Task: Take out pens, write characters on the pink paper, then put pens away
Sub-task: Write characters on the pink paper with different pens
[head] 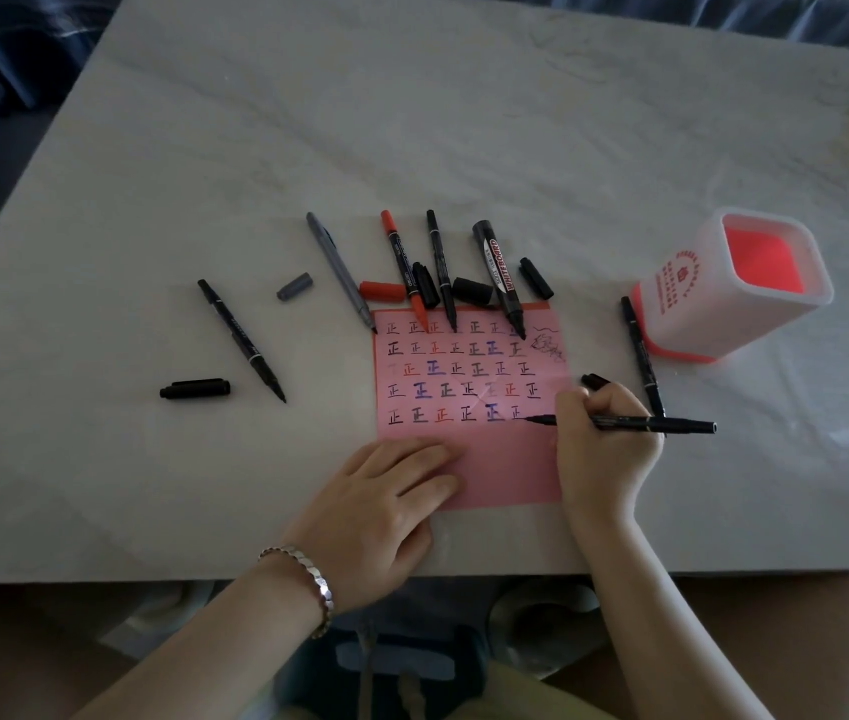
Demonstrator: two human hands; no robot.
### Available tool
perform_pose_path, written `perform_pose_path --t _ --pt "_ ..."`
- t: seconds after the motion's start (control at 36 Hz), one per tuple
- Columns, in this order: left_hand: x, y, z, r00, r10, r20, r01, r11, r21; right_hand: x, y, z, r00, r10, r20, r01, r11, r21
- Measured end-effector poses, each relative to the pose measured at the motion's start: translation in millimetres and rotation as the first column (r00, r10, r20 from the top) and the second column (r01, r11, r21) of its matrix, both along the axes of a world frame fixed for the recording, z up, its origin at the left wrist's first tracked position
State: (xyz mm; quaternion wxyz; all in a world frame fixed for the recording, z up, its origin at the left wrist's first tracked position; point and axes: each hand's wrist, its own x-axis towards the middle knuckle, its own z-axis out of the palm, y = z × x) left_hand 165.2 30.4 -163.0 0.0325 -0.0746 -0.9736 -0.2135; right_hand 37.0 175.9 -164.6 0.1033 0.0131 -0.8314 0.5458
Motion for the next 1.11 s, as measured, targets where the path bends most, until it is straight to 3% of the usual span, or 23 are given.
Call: perform_pose_path --t 0.25,0.53,0.64,0.75,0.83,1.03,1.11 --pt "-1 0 -2 0.998 -0.067 -0.002 0.066 0.989 -0.132 -5 -1 6 0.995 -0.054 0.089 0.066 0.989 -0.131" --pt "-16 14 16 0.995 -0.095 -0.025 0.084 0.955 -0.284 -26 11 34 0.914 0.251 0.319 -0.184 0.957 -0.226" --pt "-25 21 8 0.984 -0.136 -0.114 0.116 0.980 -0.163 -47 12 52 0.898 0.260 0.354 -0.279 0.960 0.005" --pt "-24 22 -3 0.980 -0.121 -0.159 0.106 0.989 -0.101 -77 6 67 0.880 0.299 0.369 -0.418 0.857 0.301" --pt "-24 19 -5 0.985 -0.110 -0.130 0.100 0.992 -0.080 -99 0 67 0.895 0.276 0.350 -0.423 0.772 0.474" --pt "-25 17 -2 0.992 -0.117 -0.055 0.114 0.992 -0.048 -117 -16 45 0.930 0.168 0.326 -0.357 0.616 0.702" --pt "-24 18 -3 0.992 -0.116 -0.052 0.113 0.992 -0.053 -106 -13 45 0.943 0.190 0.274 -0.331 0.631 0.701"
